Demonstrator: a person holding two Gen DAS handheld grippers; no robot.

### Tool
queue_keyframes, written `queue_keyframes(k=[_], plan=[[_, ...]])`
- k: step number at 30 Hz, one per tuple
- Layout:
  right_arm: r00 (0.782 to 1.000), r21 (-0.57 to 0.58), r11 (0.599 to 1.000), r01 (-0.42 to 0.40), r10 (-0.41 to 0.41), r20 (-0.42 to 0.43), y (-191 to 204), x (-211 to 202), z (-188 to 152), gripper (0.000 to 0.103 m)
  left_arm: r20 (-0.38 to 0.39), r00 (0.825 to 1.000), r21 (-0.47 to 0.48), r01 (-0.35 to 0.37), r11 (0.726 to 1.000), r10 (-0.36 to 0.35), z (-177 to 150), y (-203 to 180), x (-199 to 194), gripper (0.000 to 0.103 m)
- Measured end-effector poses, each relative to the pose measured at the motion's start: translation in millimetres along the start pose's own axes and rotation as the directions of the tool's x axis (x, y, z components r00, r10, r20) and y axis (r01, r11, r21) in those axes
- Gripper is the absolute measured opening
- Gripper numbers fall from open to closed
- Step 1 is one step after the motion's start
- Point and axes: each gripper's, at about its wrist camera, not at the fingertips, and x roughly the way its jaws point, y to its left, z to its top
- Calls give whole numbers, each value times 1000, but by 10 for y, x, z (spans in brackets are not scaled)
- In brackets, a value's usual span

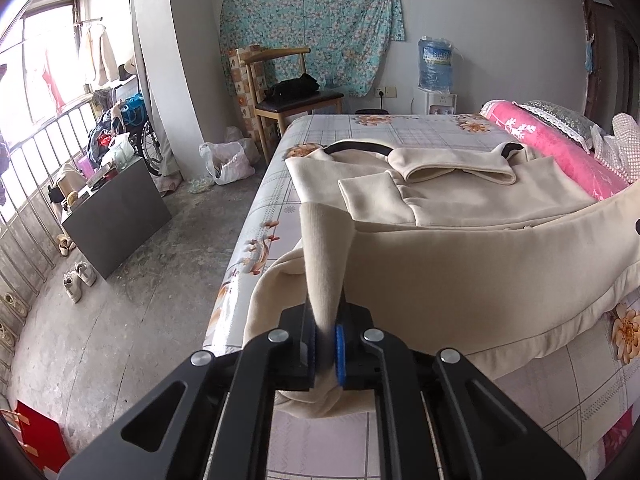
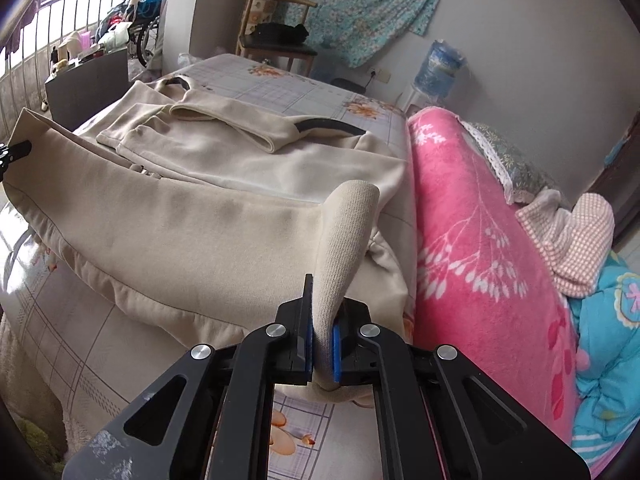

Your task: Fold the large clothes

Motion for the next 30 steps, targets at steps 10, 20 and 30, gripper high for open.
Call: queue_keyframes(k=[10, 20, 30], plan=[[996, 51, 999, 1, -6, 86, -70, -328, -28, 5, 81, 997, 5, -20, 1000, 19, 97, -3, -363, 7], [989, 75, 997, 22, -33, 147, -156, -420, 89, 5, 150, 988, 15, -40, 999, 37, 378, -8, -435, 7], [979, 75, 995, 64, -77, 189, -292, -332, 397, 4, 208, 976, 55, -74, 996, 61, 774, -53, -307, 7]])
